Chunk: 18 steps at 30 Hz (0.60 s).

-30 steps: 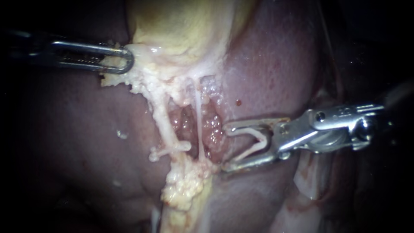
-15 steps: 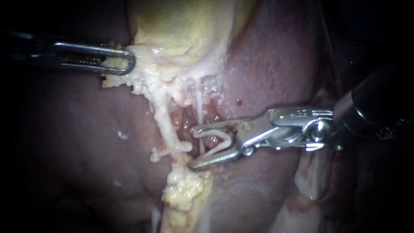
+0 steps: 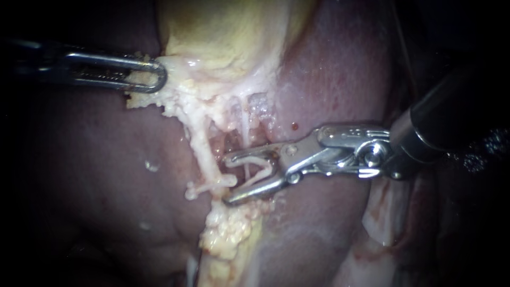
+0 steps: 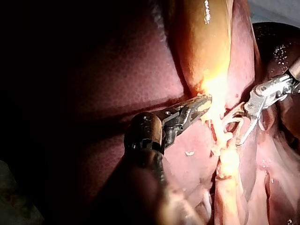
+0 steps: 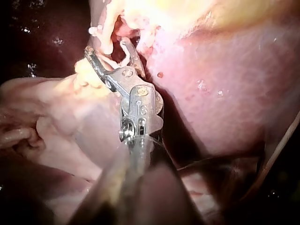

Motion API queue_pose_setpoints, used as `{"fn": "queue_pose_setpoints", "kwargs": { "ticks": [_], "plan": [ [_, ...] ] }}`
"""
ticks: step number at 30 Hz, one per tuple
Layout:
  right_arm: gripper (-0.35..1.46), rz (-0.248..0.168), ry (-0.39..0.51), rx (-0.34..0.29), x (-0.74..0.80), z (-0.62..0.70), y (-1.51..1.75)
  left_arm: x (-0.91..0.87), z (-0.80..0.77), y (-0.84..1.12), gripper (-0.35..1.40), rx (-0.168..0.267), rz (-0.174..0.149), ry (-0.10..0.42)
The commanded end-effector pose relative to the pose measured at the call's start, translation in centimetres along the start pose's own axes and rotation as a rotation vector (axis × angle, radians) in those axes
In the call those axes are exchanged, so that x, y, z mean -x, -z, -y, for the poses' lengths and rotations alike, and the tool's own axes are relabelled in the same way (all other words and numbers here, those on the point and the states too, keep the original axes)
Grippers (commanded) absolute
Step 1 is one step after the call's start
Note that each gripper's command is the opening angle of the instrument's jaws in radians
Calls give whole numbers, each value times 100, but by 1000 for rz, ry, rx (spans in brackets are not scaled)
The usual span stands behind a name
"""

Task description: Clipping second clip left tube

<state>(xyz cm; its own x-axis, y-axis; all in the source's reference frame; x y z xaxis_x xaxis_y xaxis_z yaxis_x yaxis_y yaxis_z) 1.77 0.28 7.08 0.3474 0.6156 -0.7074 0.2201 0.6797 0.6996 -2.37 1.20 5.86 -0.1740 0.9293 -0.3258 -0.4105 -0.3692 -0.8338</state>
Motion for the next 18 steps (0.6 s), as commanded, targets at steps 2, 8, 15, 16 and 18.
{"fn": "queue_pose_setpoints", "kwargs": {
  "ticks": [2,8,15,16,18],
  "plan": [
    [48,-21,10,-40,-2,-2,-5,0,0,0,-35,0,0,0],
    [46,-51,31,-103,-8,-6,-20,0,0,-1,-35,-1,0,0],
    [45,-66,43,-162,-14,0,-35,0,0,-1,-35,-1,-1,0],
    [45,-69,44,-164,-15,0,-38,0,0,-2,-35,-1,-1,0],
    [45,-76,40,-172,-18,1,-44,0,-1,-2,-35,-1,-1,0]
  ]
}}
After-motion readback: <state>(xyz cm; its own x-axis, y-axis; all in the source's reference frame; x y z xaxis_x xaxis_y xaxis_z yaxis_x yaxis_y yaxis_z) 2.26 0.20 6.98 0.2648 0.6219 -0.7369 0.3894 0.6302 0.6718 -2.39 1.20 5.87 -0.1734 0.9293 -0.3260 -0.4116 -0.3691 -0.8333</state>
